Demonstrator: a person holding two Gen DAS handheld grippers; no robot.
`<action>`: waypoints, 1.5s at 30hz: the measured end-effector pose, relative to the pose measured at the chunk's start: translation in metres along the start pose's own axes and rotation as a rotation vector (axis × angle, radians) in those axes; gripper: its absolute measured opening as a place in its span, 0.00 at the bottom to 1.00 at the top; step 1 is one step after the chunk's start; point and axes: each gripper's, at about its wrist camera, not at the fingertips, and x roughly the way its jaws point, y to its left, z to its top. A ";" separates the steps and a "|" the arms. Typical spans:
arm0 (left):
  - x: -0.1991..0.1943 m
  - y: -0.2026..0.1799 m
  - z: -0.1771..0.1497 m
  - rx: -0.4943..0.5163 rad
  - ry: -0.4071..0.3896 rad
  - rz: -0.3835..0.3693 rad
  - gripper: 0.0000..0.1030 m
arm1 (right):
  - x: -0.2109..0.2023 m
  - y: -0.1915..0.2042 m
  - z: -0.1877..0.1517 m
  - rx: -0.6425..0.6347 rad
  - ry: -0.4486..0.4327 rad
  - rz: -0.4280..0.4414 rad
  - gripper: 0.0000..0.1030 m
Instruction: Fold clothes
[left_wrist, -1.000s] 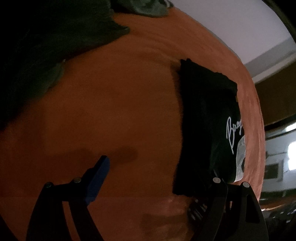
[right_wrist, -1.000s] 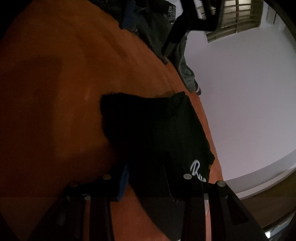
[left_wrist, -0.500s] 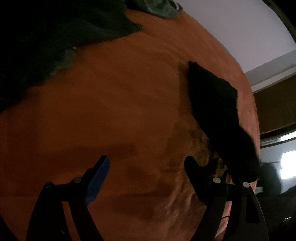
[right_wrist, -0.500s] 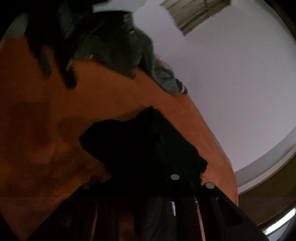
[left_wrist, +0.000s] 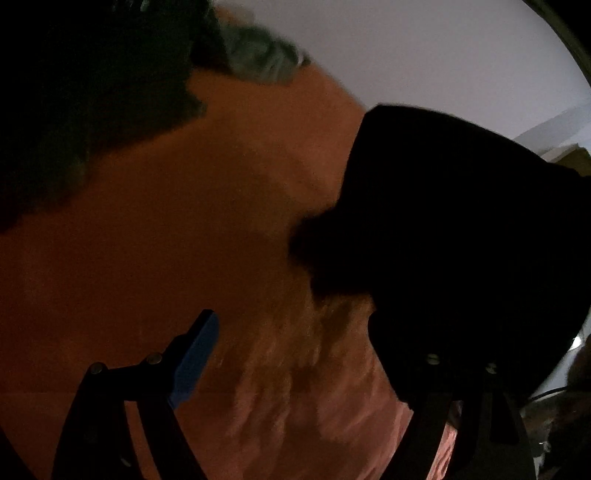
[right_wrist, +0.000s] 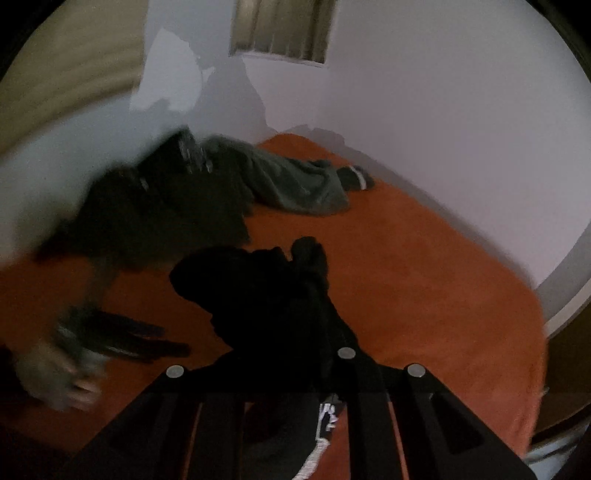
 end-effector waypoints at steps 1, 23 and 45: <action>-0.007 -0.008 0.004 0.018 -0.021 0.001 0.81 | -0.010 -0.011 0.005 0.057 0.008 0.038 0.11; 0.130 -0.125 0.026 0.376 0.226 0.158 0.81 | 0.163 -0.397 -0.281 0.934 0.337 0.244 0.27; 0.234 -0.236 -0.062 1.065 0.392 0.011 0.77 | 0.015 -0.260 -0.365 0.963 -0.032 0.125 0.57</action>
